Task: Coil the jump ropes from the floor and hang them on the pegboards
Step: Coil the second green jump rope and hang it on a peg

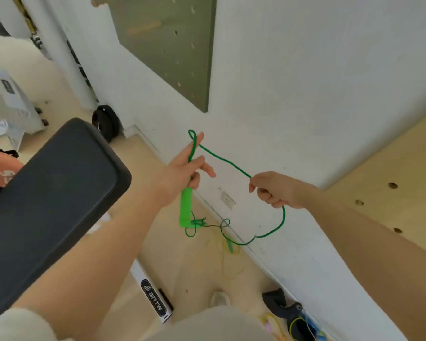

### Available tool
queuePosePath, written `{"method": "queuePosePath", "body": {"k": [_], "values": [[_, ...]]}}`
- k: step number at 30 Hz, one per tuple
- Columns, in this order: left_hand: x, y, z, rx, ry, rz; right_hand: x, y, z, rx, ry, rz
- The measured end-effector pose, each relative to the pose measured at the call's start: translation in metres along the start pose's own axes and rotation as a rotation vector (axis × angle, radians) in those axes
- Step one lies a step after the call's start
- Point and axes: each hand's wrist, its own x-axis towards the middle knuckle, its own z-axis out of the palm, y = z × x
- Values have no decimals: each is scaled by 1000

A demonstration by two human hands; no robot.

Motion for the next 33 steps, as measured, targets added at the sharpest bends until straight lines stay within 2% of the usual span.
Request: {"method": "queuePosePath", "body": {"k": [4,6,8,10,11,12,13,15,17,19,21,23,26,29,31,33], "values": [[-31,4,19,36,-146,-43,-64,-21,24,-85,-170,-181],[-47,8,24,-52,-191,-66,-88,-22,37,-97,-101,-236],[-61,10,25,-164,-187,-76,-97,-13,47,-260,190,-204],[-73,8,22,-201,-169,-98,-98,6,53,-572,592,-65],[-79,5,21,-191,-153,-113,-102,15,56,-663,723,16],[-84,2,19,-168,-133,-132,-108,24,60,-713,762,75],[-89,1,19,-146,-121,-153,-116,32,65,-748,702,105],[-100,2,23,-84,-151,-171,-134,43,78,-749,422,81],[-110,8,33,58,-234,-150,-159,39,97,-650,140,19],[-123,16,46,208,-302,-90,-179,25,108,-543,34,-58],[-136,22,57,232,-393,-69,-193,11,111,-446,40,-176],[-149,28,65,186,-507,-75,-201,3,113,-381,177,-333],[-164,40,69,90,-567,-44,-203,3,119,-359,536,-548],[-170,46,73,-49,-574,-93,-210,12,120,-366,858,-600],[-174,51,80,-64,-612,-173,-216,22,118,-327,901,-636],[-180,55,90,16,-654,-193,-222,34,117,-342,803,-672]]}}
